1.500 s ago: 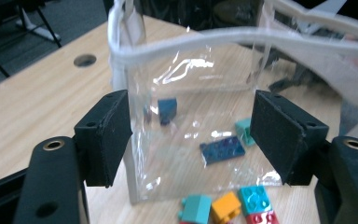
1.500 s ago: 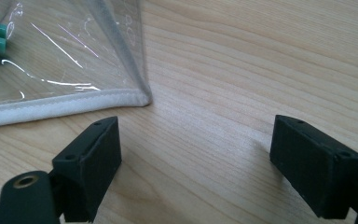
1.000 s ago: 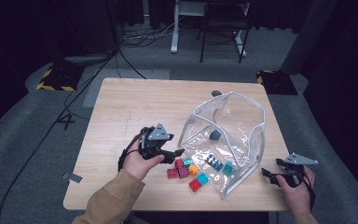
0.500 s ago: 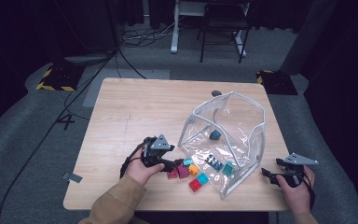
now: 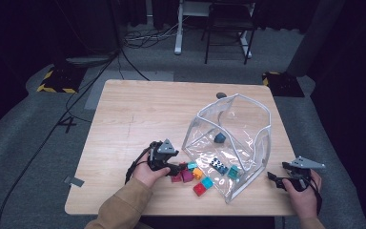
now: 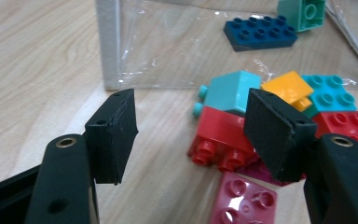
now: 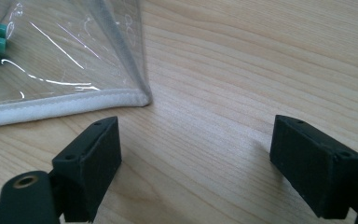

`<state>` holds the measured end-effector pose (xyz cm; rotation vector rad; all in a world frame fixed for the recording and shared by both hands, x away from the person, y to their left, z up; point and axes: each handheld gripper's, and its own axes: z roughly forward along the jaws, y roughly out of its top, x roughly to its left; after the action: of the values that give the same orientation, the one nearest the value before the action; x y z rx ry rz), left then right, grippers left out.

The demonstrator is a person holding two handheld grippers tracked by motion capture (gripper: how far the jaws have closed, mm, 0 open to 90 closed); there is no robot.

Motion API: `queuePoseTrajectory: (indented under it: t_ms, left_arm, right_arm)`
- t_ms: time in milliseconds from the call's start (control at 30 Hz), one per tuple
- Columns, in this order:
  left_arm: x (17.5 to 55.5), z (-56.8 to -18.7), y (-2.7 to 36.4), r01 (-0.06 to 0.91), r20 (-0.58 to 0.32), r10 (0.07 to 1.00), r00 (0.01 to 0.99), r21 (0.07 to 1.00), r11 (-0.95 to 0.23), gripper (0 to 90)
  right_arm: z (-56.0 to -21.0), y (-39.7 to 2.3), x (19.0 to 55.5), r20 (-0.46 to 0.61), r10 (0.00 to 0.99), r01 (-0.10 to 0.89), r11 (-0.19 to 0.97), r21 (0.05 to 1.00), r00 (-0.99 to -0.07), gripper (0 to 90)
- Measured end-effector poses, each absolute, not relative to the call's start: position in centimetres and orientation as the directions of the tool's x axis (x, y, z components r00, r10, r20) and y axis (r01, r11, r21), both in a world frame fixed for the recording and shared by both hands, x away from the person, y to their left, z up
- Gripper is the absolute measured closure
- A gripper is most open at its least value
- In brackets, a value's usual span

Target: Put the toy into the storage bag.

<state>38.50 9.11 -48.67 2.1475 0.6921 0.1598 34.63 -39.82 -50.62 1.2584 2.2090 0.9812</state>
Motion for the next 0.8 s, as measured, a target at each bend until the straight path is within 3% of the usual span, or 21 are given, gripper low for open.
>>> queuePoseTrajectory:
  t_ms: [267,367,533,667,700,800]
  left_arm:
    - [37.84,-48.51,8.44,0.402,-0.119,0.499,0.859,0.760,-0.511,36.7]
    - [38.12,-48.87,8.53,0.405,-0.069,0.528,0.847,0.726,-0.555,39.2]
    - [38.50,-49.13,9.02,0.430,-0.091,0.538,0.838,0.717,-0.548,39.7]
    - [38.56,-49.36,8.92,0.443,-0.103,0.534,0.839,0.701,-0.559,49.8]
    - [38.53,-49.48,8.84,0.446,-0.115,0.527,0.842,0.697,-0.561,57.1]
    - [38.45,-49.30,8.83,0.443,-0.117,0.525,0.843,0.704,-0.555,58.6]
  right_arm:
    - [-50.62,-39.82,34.63,-0.010,0.863,0.571,0.343,0.746,-0.506,16.4]
    - [-50.62,-39.82,34.63,-0.010,0.863,0.571,0.344,0.746,-0.506,16.4]
    - [-50.62,-39.82,34.63,-0.010,0.863,0.571,0.344,0.746,-0.506,16.5]
    - [-50.62,-39.82,34.63,-0.010,0.863,0.571,0.344,0.746,-0.506,16.5]
    - [-50.62,-39.82,34.63,-0.010,0.863,0.571,0.344,0.746,-0.506,16.5]
    - [-50.62,-39.82,34.63,-0.010,0.863,0.571,0.344,0.746,-0.506,16.5]
